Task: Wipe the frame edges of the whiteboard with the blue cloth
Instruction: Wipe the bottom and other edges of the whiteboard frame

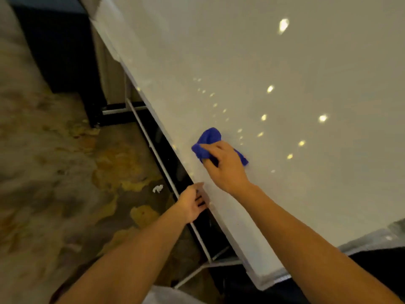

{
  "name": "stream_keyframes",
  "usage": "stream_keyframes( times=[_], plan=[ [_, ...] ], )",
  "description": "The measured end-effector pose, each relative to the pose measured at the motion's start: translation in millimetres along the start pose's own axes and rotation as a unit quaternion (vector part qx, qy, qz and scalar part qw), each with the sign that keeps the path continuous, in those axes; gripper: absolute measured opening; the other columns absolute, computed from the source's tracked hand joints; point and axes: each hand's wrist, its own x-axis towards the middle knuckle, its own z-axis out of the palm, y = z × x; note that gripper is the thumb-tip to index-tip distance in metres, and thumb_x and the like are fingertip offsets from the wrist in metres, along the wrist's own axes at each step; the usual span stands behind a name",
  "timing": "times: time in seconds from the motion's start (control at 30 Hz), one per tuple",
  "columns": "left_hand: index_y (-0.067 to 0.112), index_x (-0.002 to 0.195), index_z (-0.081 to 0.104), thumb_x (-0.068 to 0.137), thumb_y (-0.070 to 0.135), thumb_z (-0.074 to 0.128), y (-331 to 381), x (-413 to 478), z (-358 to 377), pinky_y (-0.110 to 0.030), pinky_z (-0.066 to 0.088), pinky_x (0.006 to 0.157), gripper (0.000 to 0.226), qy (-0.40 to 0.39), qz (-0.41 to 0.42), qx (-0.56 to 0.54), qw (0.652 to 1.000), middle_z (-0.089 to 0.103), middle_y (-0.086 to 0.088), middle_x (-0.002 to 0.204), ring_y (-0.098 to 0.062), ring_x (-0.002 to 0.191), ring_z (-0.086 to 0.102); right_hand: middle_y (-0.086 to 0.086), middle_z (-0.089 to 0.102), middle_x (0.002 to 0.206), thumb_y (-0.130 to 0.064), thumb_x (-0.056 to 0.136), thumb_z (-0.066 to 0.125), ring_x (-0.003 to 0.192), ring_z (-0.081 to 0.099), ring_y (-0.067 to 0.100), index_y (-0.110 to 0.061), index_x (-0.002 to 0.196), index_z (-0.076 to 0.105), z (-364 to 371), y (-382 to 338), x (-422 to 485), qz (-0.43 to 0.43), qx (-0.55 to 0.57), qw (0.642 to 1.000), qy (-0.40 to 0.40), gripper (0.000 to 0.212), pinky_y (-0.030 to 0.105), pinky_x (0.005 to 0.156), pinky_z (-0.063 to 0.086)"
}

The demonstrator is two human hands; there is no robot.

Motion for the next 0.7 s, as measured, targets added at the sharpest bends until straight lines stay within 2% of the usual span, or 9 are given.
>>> stream_keyframes(
  times=[0.03, 0.07, 0.13, 0.23, 0.33, 0.4, 0.5, 0.6, 0.7],
  plan=[
    [0.014, 0.096, 0.063, 0.092, 0.017, 0.052, -7, -3, 3, -0.034, 0.051, 0.069, 0.011, 0.005, 0.02, 0.008, 1.0, 0.066, -0.007, 0.085, -0.022, 0.081, 0.061, 0.011, 0.062, 0.113, -0.014, 0.091, 0.058, 0.104, 0.055, 0.03, -0.018, 0.124, 0.065, 18, 13, 4, -0.039, -0.076, 0.993, -0.087, 0.035, 0.042, 0.09, 0.045],
    [0.015, 0.097, 0.061, 0.093, 0.013, 0.048, -14, -4, 4, -0.034, 0.051, 0.071, 0.014, 0.018, 0.041, 0.013, 0.999, 0.065, -0.007, 0.086, -0.022, 0.084, 0.061, 0.013, 0.058, 0.124, -0.015, 0.093, 0.055, 0.112, 0.051, 0.034, -0.018, 0.131, 0.06, 36, 23, 3, -0.082, -0.169, 0.965, -0.185, 0.039, 0.043, 0.095, 0.041],
    [0.018, 0.109, 0.055, 0.094, 0.01, 0.045, -29, -8, 4, -0.036, 0.051, 0.076, 0.02, 0.046, 0.069, 0.011, 0.997, 0.064, -0.007, 0.098, -0.025, 0.098, 0.06, 0.009, 0.051, 0.14, -0.023, 0.095, 0.047, 0.131, 0.039, 0.032, -0.024, 0.141, 0.048, 61, 41, -4, -0.182, -0.345, 0.864, -0.318, 0.046, 0.042, 0.107, 0.029],
    [0.018, 0.118, 0.054, 0.088, -0.002, 0.05, -33, -7, 5, -0.034, 0.053, 0.07, 0.036, 0.048, 0.097, -0.037, 0.993, 0.065, -0.007, 0.106, -0.025, 0.099, 0.061, 0.005, 0.043, 0.151, -0.036, 0.096, 0.04, 0.145, 0.022, 0.033, -0.029, 0.148, 0.036, 63, 52, 14, -0.307, -0.417, 0.765, -0.383, 0.052, 0.049, 0.119, 0.008],
    [0.013, 0.115, 0.06, 0.08, -0.01, 0.055, -20, -2, 3, -0.038, 0.055, 0.075, 0.042, 0.044, 0.082, -0.057, 0.994, 0.069, -0.01, 0.106, -0.026, 0.097, 0.063, 0.0, 0.033, 0.157, -0.055, 0.095, 0.032, 0.148, 0.01, 0.036, -0.035, 0.144, 0.039, 49, 46, 59, -0.397, -0.471, 0.677, -0.402, 0.053, 0.057, 0.117, -0.004],
    [0.006, 0.117, 0.06, 0.079, -0.009, 0.06, -16, 2, 1, -0.041, 0.055, 0.082, 0.041, 0.046, 0.057, -0.049, 0.996, 0.069, -0.014, 0.112, -0.028, 0.101, 0.064, -0.003, 0.024, 0.161, -0.064, 0.093, 0.028, 0.149, 0.002, 0.038, -0.038, 0.144, 0.038, 40, 35, 96, -0.385, -0.52, 0.66, -0.381, 0.057, 0.061, 0.115, -0.005],
    [0.01, 0.122, 0.055, 0.077, -0.003, 0.068, -9, 9, 2, -0.045, 0.054, 0.087, 0.048, 0.041, 0.041, -0.037, 0.998, 0.065, -0.013, 0.118, -0.029, 0.105, 0.062, -0.001, 0.019, 0.162, -0.064, 0.095, 0.023, 0.149, -0.004, 0.037, -0.034, 0.147, 0.034, 42, 21, 126, -0.365, -0.552, 0.658, -0.36, 0.061, 0.059, 0.116, -0.004],
    [0.017, 0.117, 0.054, 0.074, 0.013, 0.078, 0, 22, 2, -0.046, 0.055, 0.088, 0.049, 0.047, 0.037, -0.047, 0.997, 0.066, -0.007, 0.115, -0.026, 0.102, 0.063, -0.001, 0.019, 0.162, -0.057, 0.098, 0.024, 0.15, -0.002, 0.032, -0.025, 0.147, 0.037, 64, 23, 112, -0.376, -0.518, 0.641, -0.424, 0.06, 0.055, 0.119, -0.003],
    [0.017, 0.111, 0.055, 0.084, 0.025, 0.07, 2, 37, 8, -0.039, 0.052, 0.082, 0.032, 0.088, 0.073, -0.009, 0.993, 0.061, -0.003, 0.1, -0.019, 0.087, 0.058, -0.004, 0.024, 0.161, -0.047, 0.1, 0.032, 0.15, 0.001, 0.029, -0.027, 0.144, 0.043, 78, 36, 102, -0.409, -0.499, 0.591, -0.484, 0.049, 0.052, 0.12, 0.001]
  ],
)
